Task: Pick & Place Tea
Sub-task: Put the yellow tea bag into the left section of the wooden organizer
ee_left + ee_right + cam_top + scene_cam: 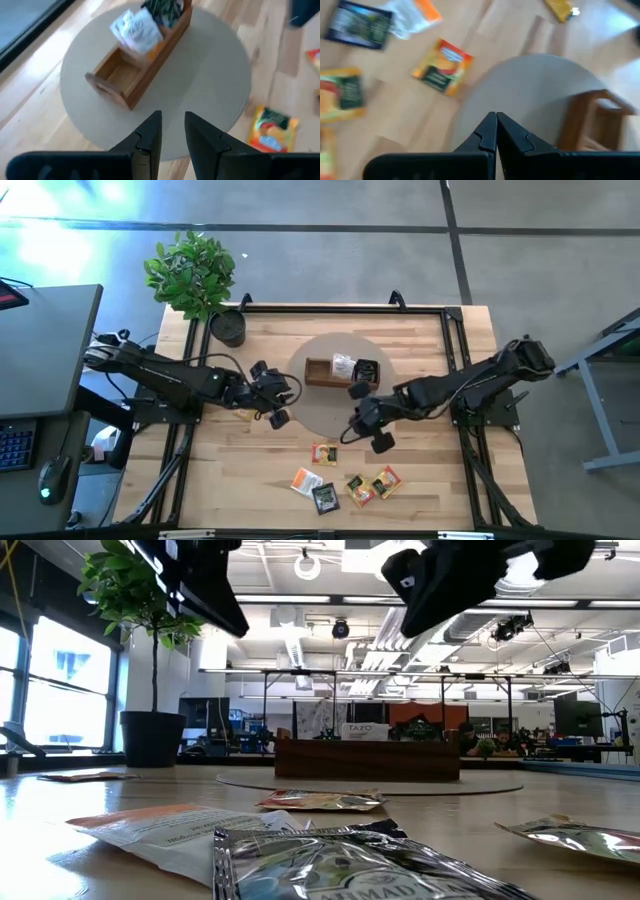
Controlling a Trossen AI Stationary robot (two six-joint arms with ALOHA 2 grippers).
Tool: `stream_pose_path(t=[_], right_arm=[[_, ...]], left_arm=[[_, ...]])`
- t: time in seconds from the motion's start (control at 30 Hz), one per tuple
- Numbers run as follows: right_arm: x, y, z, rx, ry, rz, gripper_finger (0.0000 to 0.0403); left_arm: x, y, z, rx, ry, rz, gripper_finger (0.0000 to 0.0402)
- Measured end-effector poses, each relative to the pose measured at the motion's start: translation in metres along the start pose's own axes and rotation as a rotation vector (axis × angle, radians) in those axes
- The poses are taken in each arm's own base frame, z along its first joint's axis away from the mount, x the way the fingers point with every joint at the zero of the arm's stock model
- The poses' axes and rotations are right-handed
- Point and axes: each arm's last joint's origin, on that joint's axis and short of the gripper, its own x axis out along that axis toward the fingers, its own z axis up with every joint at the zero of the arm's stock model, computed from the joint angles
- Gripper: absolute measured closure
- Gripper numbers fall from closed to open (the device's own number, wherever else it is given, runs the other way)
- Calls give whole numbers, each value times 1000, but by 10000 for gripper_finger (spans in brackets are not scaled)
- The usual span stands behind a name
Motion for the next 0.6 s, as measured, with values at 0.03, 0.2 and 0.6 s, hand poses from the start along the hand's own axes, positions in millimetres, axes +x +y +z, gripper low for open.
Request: stream_pose_path(t=[0.03, 0.2, 0.6], right_arm=[[0, 1, 0, 24, -5, 21, 398], [0, 4, -3, 143, 19, 105, 378], [13, 44, -39, 51, 148, 371, 256]], left_arm=[[2, -1, -1, 6, 10, 5, 318], [16, -7, -8, 30, 66, -1, 318], [19, -9, -2, 41, 26, 70, 318]])
